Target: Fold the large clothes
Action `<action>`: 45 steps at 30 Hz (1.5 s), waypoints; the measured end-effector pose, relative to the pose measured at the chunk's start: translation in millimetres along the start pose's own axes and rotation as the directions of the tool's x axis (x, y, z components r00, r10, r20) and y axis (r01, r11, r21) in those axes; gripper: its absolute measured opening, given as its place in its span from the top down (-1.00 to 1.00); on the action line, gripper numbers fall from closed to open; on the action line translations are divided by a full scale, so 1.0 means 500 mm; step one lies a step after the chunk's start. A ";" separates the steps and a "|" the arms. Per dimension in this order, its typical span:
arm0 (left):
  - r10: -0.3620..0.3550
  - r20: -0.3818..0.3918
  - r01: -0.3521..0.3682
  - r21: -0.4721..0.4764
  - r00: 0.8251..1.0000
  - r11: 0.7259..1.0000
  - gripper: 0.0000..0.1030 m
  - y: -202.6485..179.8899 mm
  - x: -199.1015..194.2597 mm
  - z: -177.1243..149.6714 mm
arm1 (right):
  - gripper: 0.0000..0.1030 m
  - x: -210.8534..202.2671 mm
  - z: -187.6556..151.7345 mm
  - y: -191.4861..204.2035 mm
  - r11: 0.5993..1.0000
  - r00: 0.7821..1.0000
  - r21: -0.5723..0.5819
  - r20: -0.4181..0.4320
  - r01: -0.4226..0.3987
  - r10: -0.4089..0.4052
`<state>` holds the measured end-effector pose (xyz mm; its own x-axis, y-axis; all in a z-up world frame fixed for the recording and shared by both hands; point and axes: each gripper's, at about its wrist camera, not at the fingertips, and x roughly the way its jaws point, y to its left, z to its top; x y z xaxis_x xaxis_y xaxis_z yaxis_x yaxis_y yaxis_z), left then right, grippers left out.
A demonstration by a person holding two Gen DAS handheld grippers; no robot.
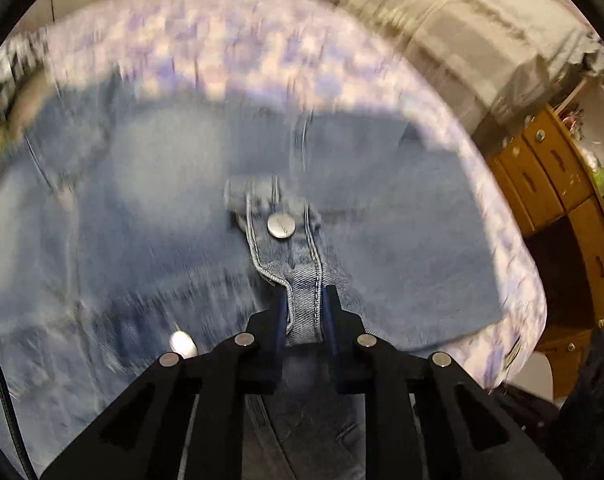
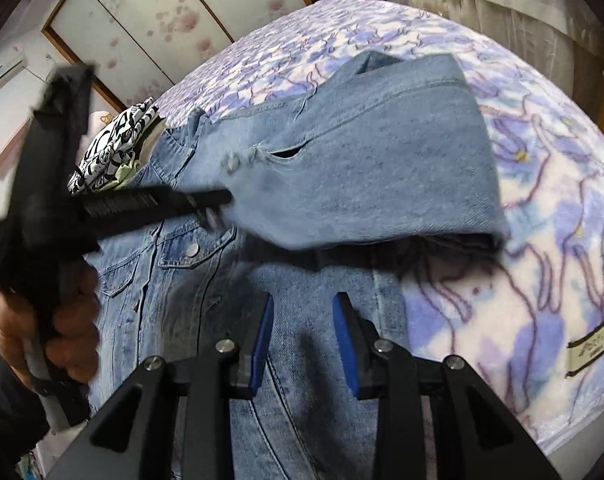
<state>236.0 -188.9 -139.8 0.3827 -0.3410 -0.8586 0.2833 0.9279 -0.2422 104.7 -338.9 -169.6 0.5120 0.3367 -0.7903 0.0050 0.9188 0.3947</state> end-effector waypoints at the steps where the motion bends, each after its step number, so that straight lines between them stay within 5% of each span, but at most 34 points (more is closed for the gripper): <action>1: 0.007 0.044 -0.008 0.012 0.999 1.000 0.73 -0.006 -0.027 0.017 | 0.40 -0.008 0.002 0.002 1.000 1.000 -0.005 0.010 0.005 -0.005; 4: 0.029 0.170 -0.034 0.025 0.985 0.999 0.73 -0.009 -0.119 0.072 | 0.40 -0.033 0.010 0.004 1.000 0.999 -0.021 0.039 0.016 -0.015; 9: 0.113 0.349 -0.124 0.009 0.930 0.992 0.73 0.040 -0.264 0.120 | 0.40 -0.061 0.029 0.004 0.999 0.996 -0.027 0.082 0.023 -0.020; 13: 0.230 0.383 -0.232 -0.043 0.895 0.972 0.73 0.131 -0.313 0.088 | 0.40 -0.057 0.036 0.004 0.999 0.996 -0.029 0.079 0.038 -0.035; 16: 0.314 0.330 -0.297 -0.101 0.890 0.949 0.72 0.216 -0.300 0.040 | 0.40 -0.042 0.036 0.011 0.998 0.997 -0.040 0.057 0.051 -0.048; 20: 0.364 0.175 -0.339 -0.157 0.915 0.928 0.63 0.326 -0.216 -0.035 | 0.38 -0.022 0.031 0.027 0.995 0.997 -0.078 0.036 0.067 -0.064; 24: 0.311 0.008 -0.300 -0.239 0.950 0.924 0.45 0.427 -0.154 -0.100 | 0.23 -0.002 0.035 0.039 0.992 0.998 -0.103 0.012 0.069 -0.068; 27: 0.216 0.019 -0.196 -0.345 0.976 0.918 0.24 0.484 -0.163 -0.131 | 0.23 0.006 0.048 0.045 0.991 0.997 -0.115 0.004 0.073 -0.073; 30: 0.173 0.056 -0.134 -0.416 0.983 0.899 -0.09 0.528 -0.174 -0.121 | 0.22 0.017 0.074 0.049 0.989 0.996 -0.120 -0.004 0.083 -0.084; 36: 0.092 0.032 -0.067 -0.463 0.995 0.884 -0.11 0.594 -0.116 -0.073 | 0.08 0.050 0.164 0.049 0.988 0.995 -0.112 0.012 0.103 -0.102; 40: 0.057 -0.003 -0.052 -0.449 0.998 0.892 -0.11 0.611 -0.058 -0.034 | -0.12 0.087 0.250 0.032 0.990 0.993 -0.071 0.022 0.120 -0.119; 45: 0.037 -0.019 -0.041 -0.434 0.999 0.900 -0.10 0.615 -0.008 -0.007 | -0.12 0.162 0.349 -0.011 0.985 0.985 -0.013 0.006 0.173 -0.173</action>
<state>318.5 98.4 -212.5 0.3761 -0.3039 -0.8753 -0.1426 0.9144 -0.3788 296.2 -352.7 -154.1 0.5081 0.1712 -0.8441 0.0827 0.9658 0.2457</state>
